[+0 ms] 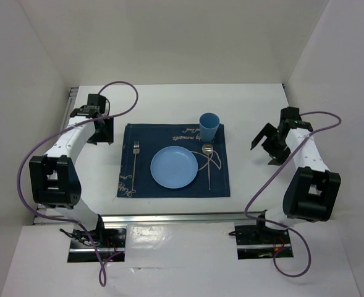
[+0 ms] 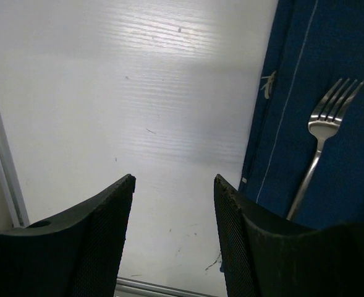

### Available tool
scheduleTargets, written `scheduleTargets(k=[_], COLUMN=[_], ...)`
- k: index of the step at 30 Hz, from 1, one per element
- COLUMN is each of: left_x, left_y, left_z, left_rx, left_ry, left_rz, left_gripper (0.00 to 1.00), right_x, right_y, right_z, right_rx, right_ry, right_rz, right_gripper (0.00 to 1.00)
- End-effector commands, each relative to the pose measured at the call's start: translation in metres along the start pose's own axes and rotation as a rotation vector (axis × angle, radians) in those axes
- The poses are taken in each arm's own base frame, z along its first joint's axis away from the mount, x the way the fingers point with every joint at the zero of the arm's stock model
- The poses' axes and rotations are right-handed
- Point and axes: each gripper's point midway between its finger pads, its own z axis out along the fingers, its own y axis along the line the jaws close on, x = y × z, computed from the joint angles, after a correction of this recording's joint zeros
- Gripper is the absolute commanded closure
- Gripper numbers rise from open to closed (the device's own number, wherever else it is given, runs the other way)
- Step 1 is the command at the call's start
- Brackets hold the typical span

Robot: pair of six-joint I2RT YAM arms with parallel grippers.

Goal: Set the dinner table for one person

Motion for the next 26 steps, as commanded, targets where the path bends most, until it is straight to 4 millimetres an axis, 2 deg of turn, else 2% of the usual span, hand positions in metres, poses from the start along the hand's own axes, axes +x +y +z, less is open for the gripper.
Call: scheduleTargets(k=[1, 2, 8, 12, 26], left_x=[-0.005, -0.011, -0.006, -0.007, -0.009], left_y=[0.017, 0.021, 0.040, 0.035, 0.033], left_z=[-0.004, -0.010, -0.018, -0.023, -0.028], left_rx=[-0.086, -0.106, -0.204, -0.167, -0.145], left_ry=[-0.034, -0.069, -0.132, -0.156, -0.172], left_rz=[-0.022, -0.044, -0.092, -0.089, -0.092], left_gripper=[0.38, 0.38, 0.38, 0.38, 0.38], right_x=[-0.008, -0.006, -0.013, -0.010, 0.000], right_y=[-0.005, -0.008, -0.013, -0.011, -0.006], right_z=[-0.019, -0.025, -0.061, -0.075, -0.079], right_rx=[0.034, 0.039, 0.030, -0.007, -0.063], right_ry=[-0.116, -0.137, -0.271, -0.311, -0.296], right_rz=[0.036, 0.054, 0.043, 0.030, -0.007], right_gripper=[0.00, 0.00, 0.00, 0.00, 0.00])
